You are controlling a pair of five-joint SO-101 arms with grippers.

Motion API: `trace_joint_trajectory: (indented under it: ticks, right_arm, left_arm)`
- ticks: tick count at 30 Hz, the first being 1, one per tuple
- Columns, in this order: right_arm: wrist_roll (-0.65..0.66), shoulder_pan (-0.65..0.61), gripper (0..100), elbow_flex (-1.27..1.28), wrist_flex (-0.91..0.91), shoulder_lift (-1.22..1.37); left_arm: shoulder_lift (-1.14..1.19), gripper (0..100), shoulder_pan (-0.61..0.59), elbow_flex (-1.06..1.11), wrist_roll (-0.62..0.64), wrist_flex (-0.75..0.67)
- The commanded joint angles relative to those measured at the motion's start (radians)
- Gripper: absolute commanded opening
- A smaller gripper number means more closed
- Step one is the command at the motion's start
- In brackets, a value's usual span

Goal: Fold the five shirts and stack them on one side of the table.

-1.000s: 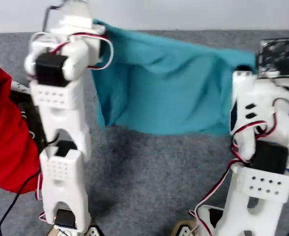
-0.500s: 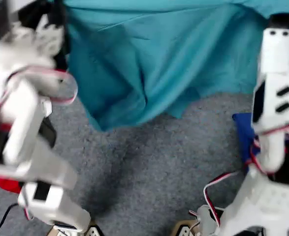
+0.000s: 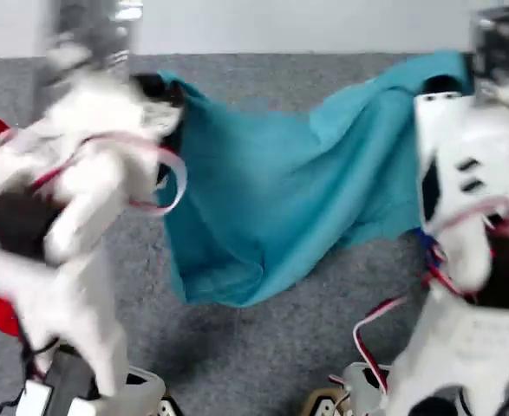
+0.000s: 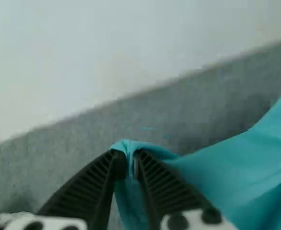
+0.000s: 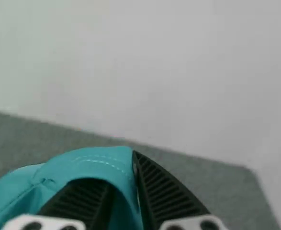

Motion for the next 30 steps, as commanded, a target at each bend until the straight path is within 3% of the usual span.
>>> trace_joint_trajectory:
  ticks: [1,7,11,14,23,26,30]
  right_arm:
    - [0.008,-0.048,0.9,0.061,-0.013,0.048]
    - [0.005,-0.053,0.9,0.083,-0.277,0.163]
    - [-0.044,-0.053,0.9,0.011,-0.361,0.174]
    - [-0.052,-0.051,0.9,-0.015,-0.292,0.177]
    - [-0.012,-0.062,0.9,0.212,0.09,0.249]
    - [0.032,-0.062,0.9,0.384,0.096,0.269]
    - [0.06,-0.062,0.9,0.674,0.004,0.274]
  left_arm:
    - [-0.02,1,-0.101,0.153,-0.021,-0.157]
    - [-0.017,1,-0.321,0.323,-0.018,-0.718]
    - [-0.018,1,-0.382,0.337,-0.018,-0.914]
    - [-0.018,1,-0.391,0.343,-0.018,-0.824]
    - [-0.02,1,-0.327,0.579,-0.028,-0.255]
    - [-0.02,1,-0.284,0.684,-0.1,-0.146]
    - [-0.02,1,-0.219,0.849,-0.164,-0.109]
